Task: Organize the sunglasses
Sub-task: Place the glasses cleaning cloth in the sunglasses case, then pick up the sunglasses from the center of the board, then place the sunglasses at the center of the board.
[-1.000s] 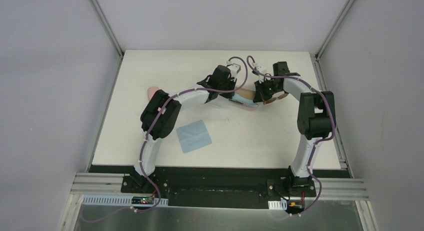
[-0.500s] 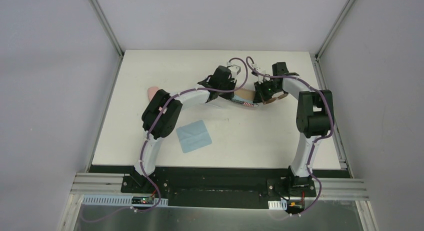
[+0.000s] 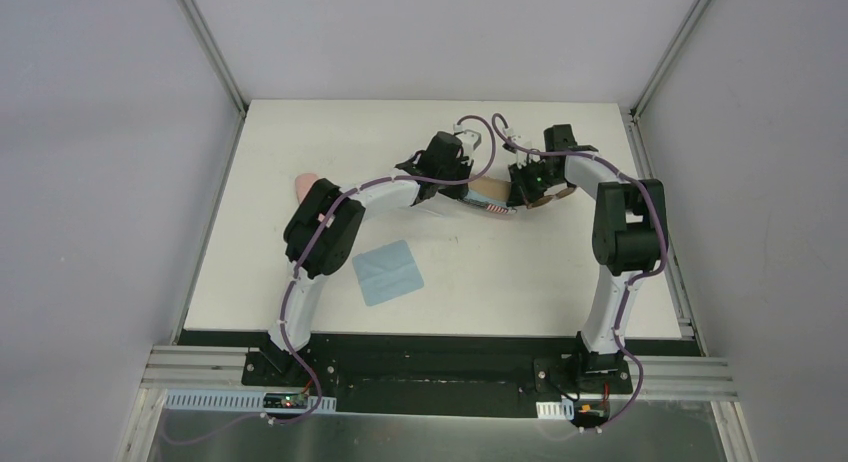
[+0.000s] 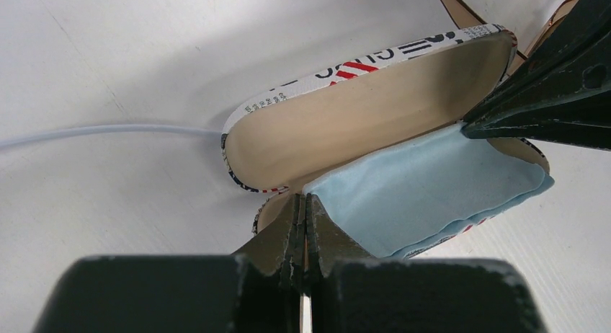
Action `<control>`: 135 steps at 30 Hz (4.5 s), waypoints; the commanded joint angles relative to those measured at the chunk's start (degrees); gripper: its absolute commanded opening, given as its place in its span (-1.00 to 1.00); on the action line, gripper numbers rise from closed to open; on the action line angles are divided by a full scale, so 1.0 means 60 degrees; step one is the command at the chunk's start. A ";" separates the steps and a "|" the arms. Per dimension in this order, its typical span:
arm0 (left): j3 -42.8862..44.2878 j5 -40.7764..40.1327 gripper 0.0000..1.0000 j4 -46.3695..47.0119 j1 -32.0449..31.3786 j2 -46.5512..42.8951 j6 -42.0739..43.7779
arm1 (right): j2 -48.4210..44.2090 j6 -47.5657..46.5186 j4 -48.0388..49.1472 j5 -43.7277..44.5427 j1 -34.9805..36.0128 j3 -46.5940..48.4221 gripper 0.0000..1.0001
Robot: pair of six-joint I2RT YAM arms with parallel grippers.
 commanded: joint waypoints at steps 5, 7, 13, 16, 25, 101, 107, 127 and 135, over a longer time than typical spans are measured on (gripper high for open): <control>0.0368 -0.0006 -1.00 0.0192 0.0081 0.0145 -0.0077 | 0.0111 -0.0106 0.0096 0.0004 -0.0054 0.0359 -1.00; 0.0358 -0.0030 -1.00 0.0191 0.0081 0.0135 -0.0096 | 0.0110 -0.0105 0.0096 -0.0014 -0.0054 0.0338 -1.00; 0.0312 -0.0110 -1.00 0.0216 0.0081 -0.0003 -0.0125 | -0.0020 -0.0048 0.0098 -0.0022 -0.0054 0.0320 -0.79; 0.0256 -0.0201 -0.90 0.0256 0.0081 -0.0155 -0.0115 | -0.0152 0.0006 0.0093 -0.0047 -0.0054 0.0303 -0.68; 0.0051 -0.0337 -0.77 0.0411 0.0081 -0.0740 -0.0077 | -0.0595 0.0284 0.0086 -0.0133 -0.0054 0.0500 -0.62; -0.4113 -0.4489 -1.00 -0.2965 0.1935 -0.4621 -0.3333 | -0.5949 0.0483 0.0616 0.0540 0.3884 -0.3182 -0.26; -0.4506 -0.3793 -1.00 -0.2860 0.1934 -0.4193 -0.4594 | -0.4926 0.0456 0.0779 0.1271 0.4982 -0.2241 -0.27; -0.4411 -0.4276 0.13 -0.3413 0.2292 -0.6432 -0.4651 | -0.2257 0.2398 0.1316 0.2228 0.6488 0.0011 -0.20; -0.5798 -0.4843 0.22 -0.4046 0.3776 -0.9371 -0.4483 | -0.0216 0.3901 0.1018 0.3169 0.6825 0.2333 -0.19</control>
